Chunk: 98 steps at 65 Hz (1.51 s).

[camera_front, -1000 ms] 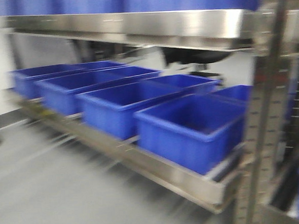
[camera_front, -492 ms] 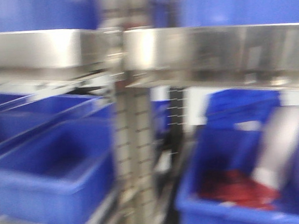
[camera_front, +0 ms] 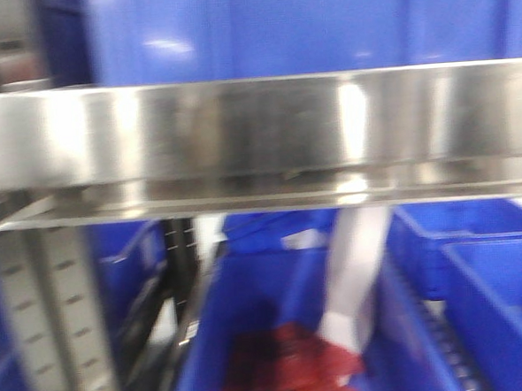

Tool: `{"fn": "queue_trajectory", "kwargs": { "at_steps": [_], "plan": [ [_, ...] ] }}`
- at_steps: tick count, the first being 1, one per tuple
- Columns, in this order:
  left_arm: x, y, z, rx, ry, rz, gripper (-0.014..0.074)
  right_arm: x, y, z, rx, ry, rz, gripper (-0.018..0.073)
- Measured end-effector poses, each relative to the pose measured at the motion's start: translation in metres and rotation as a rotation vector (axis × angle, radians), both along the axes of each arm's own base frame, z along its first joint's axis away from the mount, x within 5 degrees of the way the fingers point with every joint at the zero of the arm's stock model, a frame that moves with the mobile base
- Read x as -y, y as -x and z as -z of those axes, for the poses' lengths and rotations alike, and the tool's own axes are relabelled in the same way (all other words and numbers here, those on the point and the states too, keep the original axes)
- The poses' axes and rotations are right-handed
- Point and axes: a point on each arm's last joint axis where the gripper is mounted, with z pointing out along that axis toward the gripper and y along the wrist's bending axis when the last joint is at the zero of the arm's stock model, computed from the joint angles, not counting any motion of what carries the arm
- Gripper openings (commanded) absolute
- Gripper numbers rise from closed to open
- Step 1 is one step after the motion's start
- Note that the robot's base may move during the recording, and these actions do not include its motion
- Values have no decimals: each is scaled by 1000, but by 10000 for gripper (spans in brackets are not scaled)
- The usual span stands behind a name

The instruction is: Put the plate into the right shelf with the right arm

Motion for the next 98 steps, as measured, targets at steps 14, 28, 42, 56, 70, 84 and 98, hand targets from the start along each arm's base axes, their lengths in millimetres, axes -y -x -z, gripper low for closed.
{"fn": "queue_trajectory", "kwargs": {
  "at_steps": [14,28,42,56,70,84,98],
  "plan": [
    [0,0,0,0,0,0,-47,0,0,0,-1,0,0,55],
    [0,0,0,0,0,2,-47,0,0,0,-1,0,0,55],
    [1,0,0,0,0,11,-47,0,0,0,-1,0,0,55],
    [1,0,0,0,0,11,-47,0,0,0,-1,0,0,55],
    [1,0,0,0,0,11,-47,0,0,0,-1,0,0,55],
    [1,0,0,0,0,11,-47,0,0,0,-1,0,0,55],
    [1,0,0,0,0,11,-47,2,5,-33,66,-33,3,55]
  ]
}}
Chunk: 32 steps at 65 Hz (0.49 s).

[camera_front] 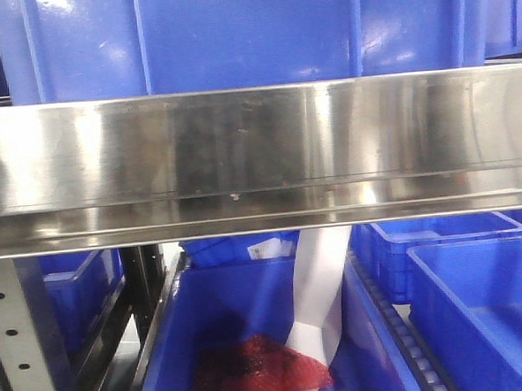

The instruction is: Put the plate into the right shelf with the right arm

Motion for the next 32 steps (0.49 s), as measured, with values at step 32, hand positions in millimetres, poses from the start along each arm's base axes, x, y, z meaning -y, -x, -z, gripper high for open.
{"fn": "queue_trajectory", "kwargs": {
  "at_steps": [32],
  "plan": [
    [0,0,0,0,0,0,-47,-43,-89,-101,-33,7,8,55]
  ]
}}
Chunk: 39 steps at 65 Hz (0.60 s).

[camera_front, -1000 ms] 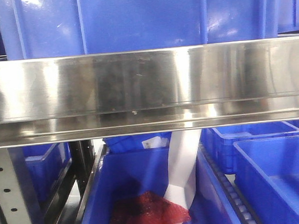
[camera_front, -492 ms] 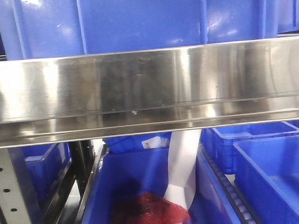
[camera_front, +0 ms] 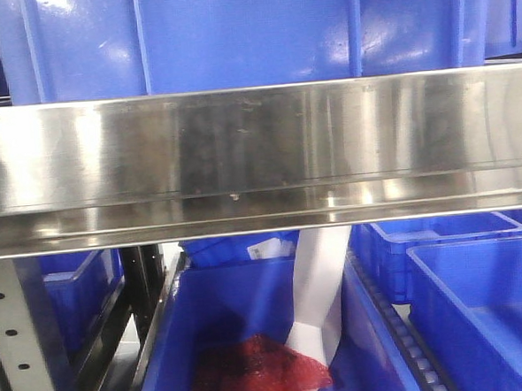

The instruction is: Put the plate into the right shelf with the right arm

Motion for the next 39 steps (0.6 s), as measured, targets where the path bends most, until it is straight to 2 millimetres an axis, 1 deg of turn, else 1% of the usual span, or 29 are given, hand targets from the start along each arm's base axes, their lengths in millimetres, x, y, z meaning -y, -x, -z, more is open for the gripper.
{"fn": "queue_trajectory", "kwargs": {
  "at_steps": [6,7,10,12,15,18,19,22,31,39],
  "plan": [
    [0,0,0,0,0,0,-47,-20,-30,9,-56,28,-18,55],
    [0,0,0,0,0,0,-47,-25,-38,13,-72,37,-21,55],
    [0,0,0,0,0,0,-47,-32,-51,18,-94,48,-25,55],
    [0,0,0,0,0,0,-47,-40,-64,26,-119,62,-28,55],
    [0,0,0,0,0,0,-47,-47,-76,33,-140,73,-31,55],
    [0,0,0,0,0,0,-47,-56,-92,46,-172,91,-34,55],
    [0,0,0,0,0,0,-47,-57,-95,47,-173,92,-35,55],
    [0,0,0,0,0,0,-47,-65,-109,60,-196,112,-36,55],
    [0,0,0,0,0,0,-47,-80,-138,91,-244,174,-35,55],
    [0,0,0,0,0,0,-47,-88,-153,109,-268,199,-38,56]
  ]
}}
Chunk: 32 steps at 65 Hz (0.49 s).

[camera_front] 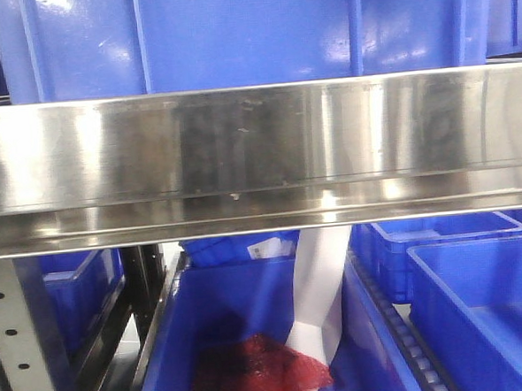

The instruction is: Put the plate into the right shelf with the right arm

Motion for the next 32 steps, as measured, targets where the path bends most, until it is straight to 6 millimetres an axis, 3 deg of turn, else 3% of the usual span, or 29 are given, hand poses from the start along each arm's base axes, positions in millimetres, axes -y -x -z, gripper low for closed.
{"fn": "queue_trajectory", "kwargs": {
  "at_steps": [8,13,24,32],
  "plan": [
    [0,0,0,0,0,0,-47,-2,-4,5,-6,6,-1,116],
    [0,0,0,0,0,0,-47,-2,-4,6,-8,7,-1,244],
    [0,0,0,0,0,0,-47,0,-5,6,-18,12,8,636],
    [0,0,0,0,0,0,-47,2,-3,5,-26,16,13,621]
  ]
}}
